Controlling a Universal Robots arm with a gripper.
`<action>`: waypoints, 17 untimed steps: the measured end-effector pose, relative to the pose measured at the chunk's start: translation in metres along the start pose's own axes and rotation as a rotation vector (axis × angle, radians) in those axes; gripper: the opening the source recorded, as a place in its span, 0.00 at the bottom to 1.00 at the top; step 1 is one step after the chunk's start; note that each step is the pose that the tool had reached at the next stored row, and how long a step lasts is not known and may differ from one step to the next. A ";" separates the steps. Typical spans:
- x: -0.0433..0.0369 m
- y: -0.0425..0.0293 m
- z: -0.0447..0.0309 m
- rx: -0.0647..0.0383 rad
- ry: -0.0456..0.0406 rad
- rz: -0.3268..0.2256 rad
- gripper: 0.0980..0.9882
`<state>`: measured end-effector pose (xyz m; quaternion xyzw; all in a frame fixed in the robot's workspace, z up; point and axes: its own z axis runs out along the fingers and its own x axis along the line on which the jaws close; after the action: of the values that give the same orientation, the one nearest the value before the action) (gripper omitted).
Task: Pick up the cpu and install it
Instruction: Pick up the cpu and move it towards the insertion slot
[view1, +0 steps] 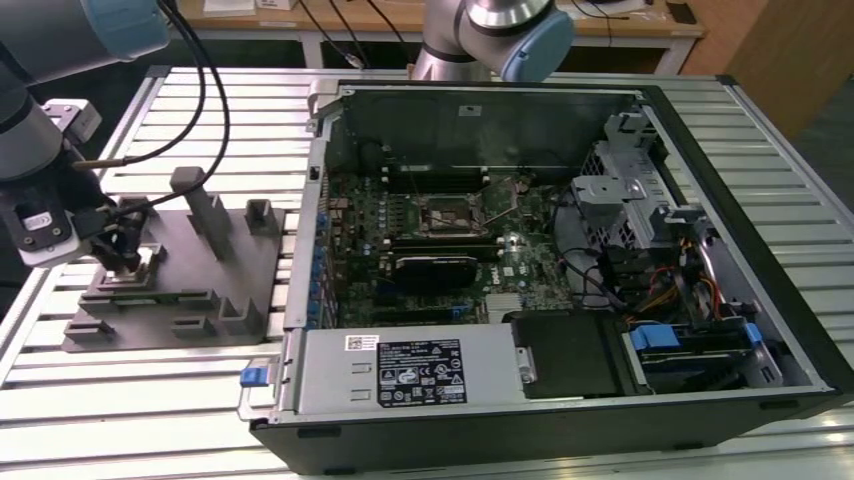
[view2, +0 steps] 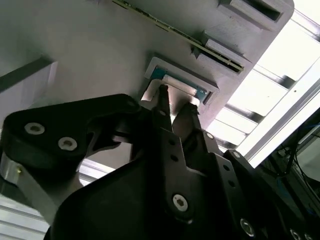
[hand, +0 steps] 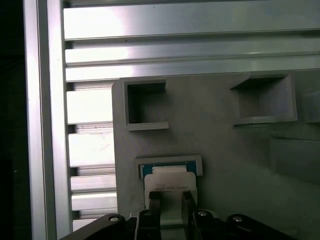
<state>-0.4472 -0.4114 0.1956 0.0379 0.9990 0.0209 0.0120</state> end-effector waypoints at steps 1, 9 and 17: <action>0.0000 0.0000 0.0001 0.000 0.0000 0.000 0.22; 0.0000 0.0000 0.0006 0.000 0.0000 0.000 0.55; 0.0001 0.0000 0.0041 -0.001 0.0025 -0.061 0.62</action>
<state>-0.4472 -0.4112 0.1915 0.0071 0.9997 0.0213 0.0115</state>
